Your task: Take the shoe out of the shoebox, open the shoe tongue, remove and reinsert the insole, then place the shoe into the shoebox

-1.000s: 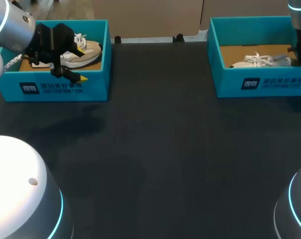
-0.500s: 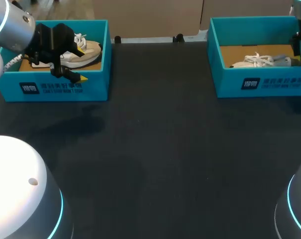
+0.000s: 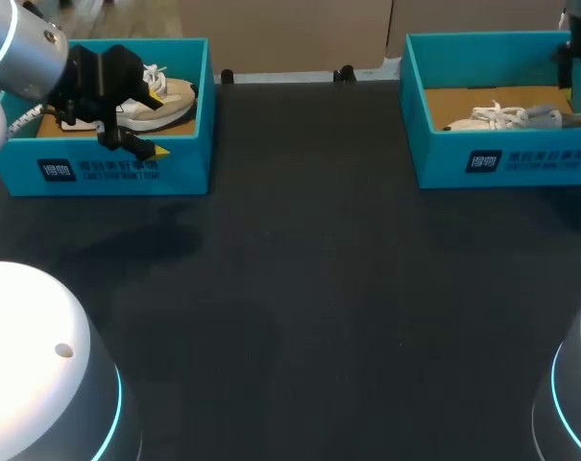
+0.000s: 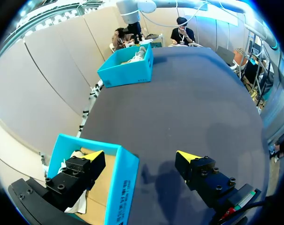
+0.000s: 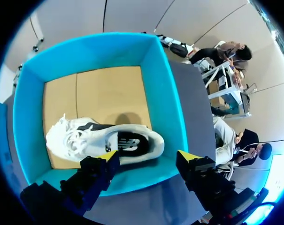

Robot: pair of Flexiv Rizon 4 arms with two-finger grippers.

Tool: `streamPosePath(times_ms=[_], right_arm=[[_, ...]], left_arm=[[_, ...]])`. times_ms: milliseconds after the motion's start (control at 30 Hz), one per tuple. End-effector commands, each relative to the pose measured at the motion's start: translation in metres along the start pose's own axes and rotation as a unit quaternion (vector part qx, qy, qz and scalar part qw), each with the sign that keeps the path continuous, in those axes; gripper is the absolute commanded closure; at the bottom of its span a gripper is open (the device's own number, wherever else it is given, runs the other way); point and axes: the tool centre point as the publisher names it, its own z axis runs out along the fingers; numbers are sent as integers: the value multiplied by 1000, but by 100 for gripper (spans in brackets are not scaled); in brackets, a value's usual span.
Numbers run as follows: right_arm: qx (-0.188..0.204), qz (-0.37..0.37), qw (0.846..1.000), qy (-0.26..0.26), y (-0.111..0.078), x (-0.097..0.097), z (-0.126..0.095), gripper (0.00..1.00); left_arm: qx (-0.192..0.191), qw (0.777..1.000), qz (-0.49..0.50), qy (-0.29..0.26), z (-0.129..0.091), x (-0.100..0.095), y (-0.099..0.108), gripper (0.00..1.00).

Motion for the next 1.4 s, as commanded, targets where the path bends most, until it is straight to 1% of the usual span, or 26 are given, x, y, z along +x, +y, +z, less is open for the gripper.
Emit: streamPosePath(times_ms=[33, 133, 233, 367, 433, 633, 667, 733, 867, 1033, 1100, 1267, 1300, 1400], right_arm=[[-11, -1, 1000, 4, -12, 1, -11, 20], [-13, -4, 1000, 5, -17, 4, -16, 20], [-13, -9, 1000, 7, -24, 8, -22, 22], [-13, -12, 1000, 8, -34, 14, -34, 20], [-12, -18, 1000, 8, -38, 15, -36, 20], [-3, -19, 1000, 11, -55, 17, -41, 13], [-2, -19, 1000, 11, -58, 18, -41, 11], [3, -19, 1000, 15, -61, 21, -44, 0], [3, -19, 1000, 16, -61, 21, -42, 0], [3, -19, 1000, 16, -61, 21, -42, 0], [3, -19, 1000, 16, -61, 21, -42, 0], [3, -19, 1000, 16, -61, 21, -42, 0], [3, -19, 1000, 16, -61, 21, -42, 0], [3, -19, 1000, 16, -61, 21, -42, 0]], left_arm=[[-2, 1000, 0, 0, 0, 1, 0, 0], [-2, 1000, 0, 0, 0, 1, 0, 0], [-2, 1000, 0, 0, 0, 1, 0, 0], [-2, 1000, 0, 0, 0, 1, 0, 0], [-2, 1000, 0, 0, 0, 1, 0, 0], [-2, 1000, 0, 0, 0, 1, 0, 0], [-2, 1000, 0, 0, 0, 1, 0, 0], [-2, 1000, 0, 0, 0, 1, 0, 0], [-2, 1000, 0, 0, 0, 1, 0, 0], [4, 998, 53, 19, -7, -10, 4, 0], [16, 997, 68, 36, -12, -17, 5, 0], [-2, 988, 147, 45, -16, -37, 11, 0], [0, 986, 161, 49, -17, -42, 12, 0], [-5, 973, 226, 53, -17, -58, 19, 0]])
